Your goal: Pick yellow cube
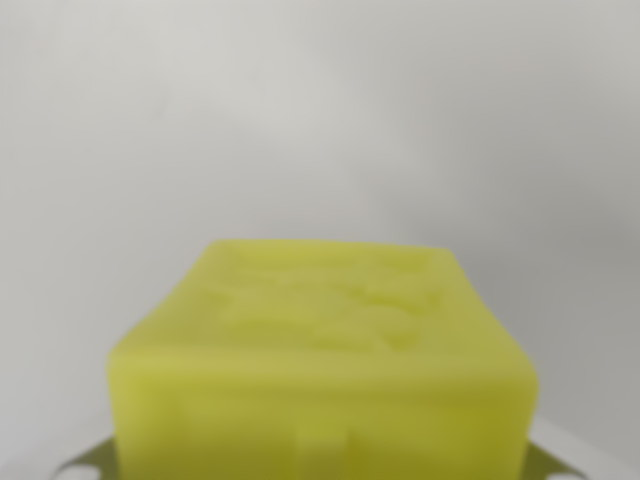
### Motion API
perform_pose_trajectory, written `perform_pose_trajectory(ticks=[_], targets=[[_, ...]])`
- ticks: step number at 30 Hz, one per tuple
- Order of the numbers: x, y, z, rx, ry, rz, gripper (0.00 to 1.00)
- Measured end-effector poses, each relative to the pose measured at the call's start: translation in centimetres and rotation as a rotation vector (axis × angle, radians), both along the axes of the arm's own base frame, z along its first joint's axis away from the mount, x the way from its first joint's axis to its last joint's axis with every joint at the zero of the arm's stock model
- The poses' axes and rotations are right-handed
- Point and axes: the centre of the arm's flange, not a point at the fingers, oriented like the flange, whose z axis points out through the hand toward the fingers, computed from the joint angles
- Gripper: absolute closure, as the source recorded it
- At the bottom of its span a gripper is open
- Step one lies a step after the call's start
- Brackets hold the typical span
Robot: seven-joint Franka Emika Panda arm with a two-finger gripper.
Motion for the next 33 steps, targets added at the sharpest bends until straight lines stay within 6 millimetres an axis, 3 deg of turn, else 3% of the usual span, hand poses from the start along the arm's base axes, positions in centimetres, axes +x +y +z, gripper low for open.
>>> perform_pose_trajectory(ticks=[33], targets=[[0.0,0.0,8.3,0.000,0.000,0.000,1.00]])
